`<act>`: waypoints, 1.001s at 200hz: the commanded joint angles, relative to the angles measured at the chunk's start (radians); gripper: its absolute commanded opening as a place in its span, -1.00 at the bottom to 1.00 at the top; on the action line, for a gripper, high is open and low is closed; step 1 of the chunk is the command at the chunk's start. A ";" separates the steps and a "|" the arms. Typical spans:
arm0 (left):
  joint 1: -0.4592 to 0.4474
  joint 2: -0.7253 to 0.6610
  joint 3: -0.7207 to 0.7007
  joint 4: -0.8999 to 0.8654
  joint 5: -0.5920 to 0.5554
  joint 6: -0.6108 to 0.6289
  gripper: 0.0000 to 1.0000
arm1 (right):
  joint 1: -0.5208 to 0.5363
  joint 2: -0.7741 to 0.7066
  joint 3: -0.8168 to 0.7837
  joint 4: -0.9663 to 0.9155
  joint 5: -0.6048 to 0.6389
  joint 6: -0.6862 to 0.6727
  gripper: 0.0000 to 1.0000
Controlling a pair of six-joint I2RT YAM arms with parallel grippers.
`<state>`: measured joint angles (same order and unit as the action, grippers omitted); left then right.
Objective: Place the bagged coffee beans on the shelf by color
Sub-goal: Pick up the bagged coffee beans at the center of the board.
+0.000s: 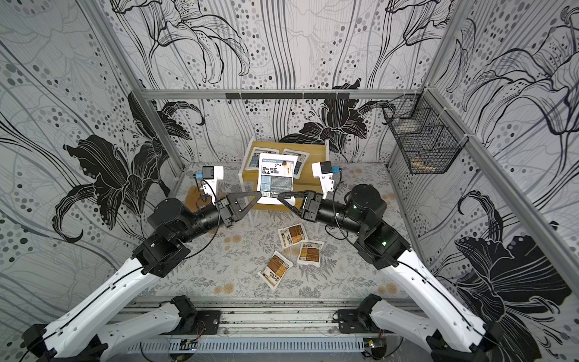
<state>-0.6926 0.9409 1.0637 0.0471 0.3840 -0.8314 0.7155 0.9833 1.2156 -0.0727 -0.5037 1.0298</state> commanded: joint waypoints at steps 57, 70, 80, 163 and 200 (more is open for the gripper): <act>0.031 -0.010 0.009 -0.047 0.015 0.024 -1.00 | 0.001 0.038 0.148 -0.217 0.108 -0.148 -0.82; 0.037 -0.007 0.011 -0.049 0.019 0.024 -0.97 | 0.001 0.048 0.165 -0.239 0.115 -0.164 -0.86; 0.043 -0.005 0.014 -0.055 0.022 0.027 -0.91 | 0.002 0.054 0.177 -0.253 0.121 -0.175 -0.89; 0.065 -0.072 0.020 -0.311 -0.114 0.141 0.13 | -0.077 0.223 0.589 -0.678 0.328 -0.373 -1.00; 0.065 -0.132 -0.074 -0.393 -0.153 0.165 0.20 | -0.268 0.346 0.766 -0.821 0.288 -0.412 -1.00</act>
<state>-0.6323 0.8486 1.0458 -0.2634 0.2787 -0.7120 0.5488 1.2678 1.9106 -0.7372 -0.2203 0.6807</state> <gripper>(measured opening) 0.588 0.118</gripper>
